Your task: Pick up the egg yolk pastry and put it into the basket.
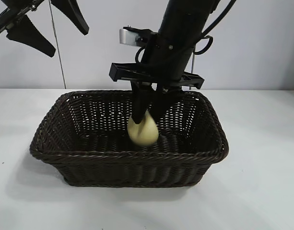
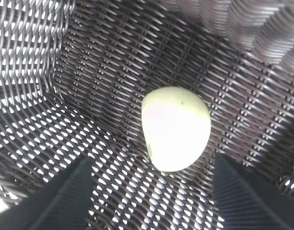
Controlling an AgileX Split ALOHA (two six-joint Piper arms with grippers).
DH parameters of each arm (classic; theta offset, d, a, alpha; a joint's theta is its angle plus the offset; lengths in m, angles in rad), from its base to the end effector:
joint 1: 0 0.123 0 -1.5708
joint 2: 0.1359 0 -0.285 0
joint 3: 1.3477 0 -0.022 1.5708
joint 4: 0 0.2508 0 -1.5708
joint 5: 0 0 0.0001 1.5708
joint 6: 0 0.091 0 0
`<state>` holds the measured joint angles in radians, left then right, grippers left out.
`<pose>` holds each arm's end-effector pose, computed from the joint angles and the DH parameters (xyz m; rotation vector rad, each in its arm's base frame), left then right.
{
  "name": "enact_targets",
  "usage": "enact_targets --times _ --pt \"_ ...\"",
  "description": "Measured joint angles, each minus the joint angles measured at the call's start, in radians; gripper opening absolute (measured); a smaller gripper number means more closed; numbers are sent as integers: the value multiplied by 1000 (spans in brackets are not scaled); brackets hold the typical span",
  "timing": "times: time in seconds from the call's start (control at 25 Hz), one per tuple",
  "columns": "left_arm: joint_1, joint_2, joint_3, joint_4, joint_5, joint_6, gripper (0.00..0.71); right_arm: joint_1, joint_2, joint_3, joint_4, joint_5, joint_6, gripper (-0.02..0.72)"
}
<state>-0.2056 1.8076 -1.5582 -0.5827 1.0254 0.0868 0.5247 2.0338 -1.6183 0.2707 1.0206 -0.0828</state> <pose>0.3739 -0.1217 0.2979 0.1097 2.6902 -0.7967 0.3583 0.2314 0.2122 -0.7171 2.8615 0.4282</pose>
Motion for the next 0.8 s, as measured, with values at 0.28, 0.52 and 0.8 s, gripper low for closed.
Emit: enact_targets --times 0.28,0.52,0.8 --pt "0 0 0 0 0 0 541 0 0 0 0 8 1 526" --pt "0 0 0 0 0 0 541 0 -10 0 1 29 4 529" --pt "0 0 0 0 0 0 541 -30 -97 -1 -16 54 4 529"
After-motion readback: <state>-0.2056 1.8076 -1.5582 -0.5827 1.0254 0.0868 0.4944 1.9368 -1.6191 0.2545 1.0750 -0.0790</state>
